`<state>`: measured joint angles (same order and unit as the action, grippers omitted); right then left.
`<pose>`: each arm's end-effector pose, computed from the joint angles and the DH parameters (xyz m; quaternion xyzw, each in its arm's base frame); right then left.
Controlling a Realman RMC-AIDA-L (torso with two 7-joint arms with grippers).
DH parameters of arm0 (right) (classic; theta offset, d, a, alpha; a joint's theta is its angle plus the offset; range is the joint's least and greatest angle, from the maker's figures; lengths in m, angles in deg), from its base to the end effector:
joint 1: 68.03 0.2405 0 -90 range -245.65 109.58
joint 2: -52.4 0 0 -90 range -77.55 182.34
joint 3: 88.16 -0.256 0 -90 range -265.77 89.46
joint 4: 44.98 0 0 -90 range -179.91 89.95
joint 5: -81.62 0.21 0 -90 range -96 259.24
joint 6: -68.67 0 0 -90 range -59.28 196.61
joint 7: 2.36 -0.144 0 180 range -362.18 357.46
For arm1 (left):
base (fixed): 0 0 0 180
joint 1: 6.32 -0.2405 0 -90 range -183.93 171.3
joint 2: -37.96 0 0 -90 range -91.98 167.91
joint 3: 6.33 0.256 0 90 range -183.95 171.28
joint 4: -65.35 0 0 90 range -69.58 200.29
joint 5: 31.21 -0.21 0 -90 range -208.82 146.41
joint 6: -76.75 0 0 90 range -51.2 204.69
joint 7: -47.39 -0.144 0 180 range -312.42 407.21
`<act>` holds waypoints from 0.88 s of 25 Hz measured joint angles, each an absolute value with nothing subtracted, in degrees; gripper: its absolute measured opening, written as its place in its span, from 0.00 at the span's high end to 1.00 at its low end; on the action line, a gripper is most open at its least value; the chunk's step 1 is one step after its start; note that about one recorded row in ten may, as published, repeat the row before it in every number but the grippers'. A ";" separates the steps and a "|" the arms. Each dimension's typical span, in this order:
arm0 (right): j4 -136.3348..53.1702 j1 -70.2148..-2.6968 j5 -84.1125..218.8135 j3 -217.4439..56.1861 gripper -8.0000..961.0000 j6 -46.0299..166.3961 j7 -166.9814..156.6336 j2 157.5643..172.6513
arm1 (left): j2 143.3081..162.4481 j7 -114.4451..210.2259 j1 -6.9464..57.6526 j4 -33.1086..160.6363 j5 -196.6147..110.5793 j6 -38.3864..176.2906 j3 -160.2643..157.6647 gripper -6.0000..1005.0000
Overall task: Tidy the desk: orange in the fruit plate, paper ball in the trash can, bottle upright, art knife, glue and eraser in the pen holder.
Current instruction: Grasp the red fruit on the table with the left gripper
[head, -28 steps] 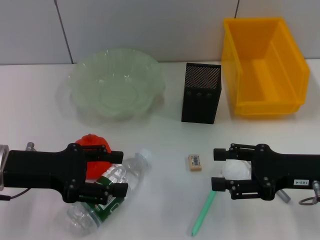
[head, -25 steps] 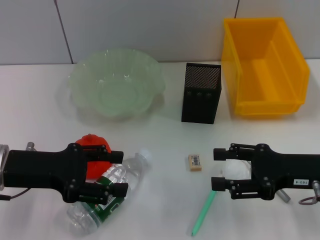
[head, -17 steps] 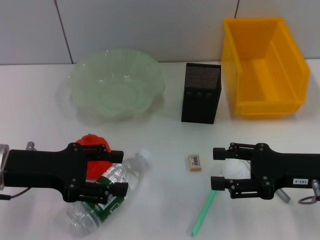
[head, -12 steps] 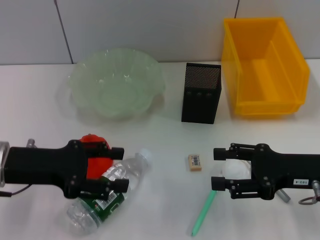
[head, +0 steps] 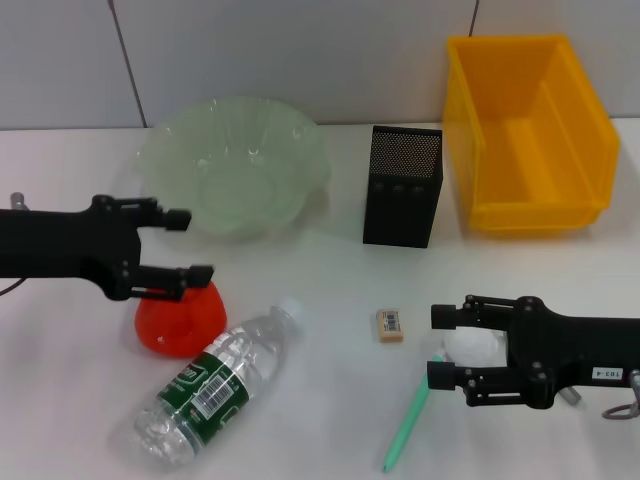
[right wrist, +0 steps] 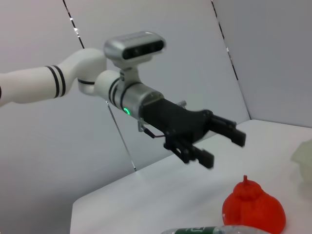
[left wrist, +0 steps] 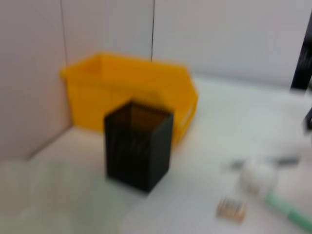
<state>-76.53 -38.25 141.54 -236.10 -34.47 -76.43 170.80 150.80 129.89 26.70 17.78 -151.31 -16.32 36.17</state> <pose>0.2640 0.2897 -0.0028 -0.9324 0.2034 0.2965 0.0359 -0.2542 0.3557 0.0584 -0.9717 -0.1330 -0.1378 0.1383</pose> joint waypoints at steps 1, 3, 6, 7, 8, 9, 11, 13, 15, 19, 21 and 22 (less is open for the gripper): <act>-76.53 -38.31 141.55 -236.10 0.18 -34.49 -76.44 170.80 | 151.08 130.28 27.26 17.28 -154.14 -15.22 36.18 0.27; -76.53 -38.40 141.62 -236.13 0.18 -34.51 -76.45 170.86 | 151.99 130.95 28.27 17.02 -158.70 -12.88 36.20 0.28; -76.53 -38.42 141.67 -236.18 0.18 -34.52 -76.45 170.87 | 153.00 131.39 28.93 17.01 -162.34 -10.40 36.20 0.29; -76.53 -38.42 141.68 -236.19 0.18 -34.52 -76.45 170.87 | 153.27 131.39 29.05 17.13 -163.01 -9.85 36.22 0.29; -76.53 -38.42 141.70 -236.14 0.18 -34.51 -76.45 170.87 | 153.47 131.39 29.15 17.25 -163.37 -9.27 36.23 0.29; -76.53 -38.42 141.70 -236.14 0.18 -34.51 -76.45 170.87 | 153.47 131.39 29.15 17.25 -163.37 -9.27 36.23 0.29; -76.53 -38.42 141.78 -236.04 0.18 -34.37 -76.45 170.88 | 153.76 131.39 29.20 18.25 -164.31 -6.57 36.93 0.30; -76.53 -38.41 141.79 -236.04 0.18 -34.23 -76.45 170.87 | 153.76 131.42 29.20 18.63 -164.92 -5.72 37.10 0.31; -76.53 -38.39 141.80 -236.02 0.18 -34.17 -76.45 170.87 | 153.78 131.69 29.21 19.08 -165.95 -5.01 37.15 0.31; -76.53 -38.30 141.83 -236.03 0.18 -34.12 -76.45 170.74 | 153.91 131.93 29.29 19.29 -166.61 -4.75 37.30 0.32; -76.53 -38.25 141.83 -236.04 0.18 -34.10 -76.45 170.73 | 154.16 131.96 29.27 19.30 -166.70 -3.21 37.22 0.33; -76.53 -38.25 141.83 -236.04 0.18 -34.10 -76.45 170.73 | 154.20 131.98 29.23 19.30 -166.71 -2.76 37.18 0.33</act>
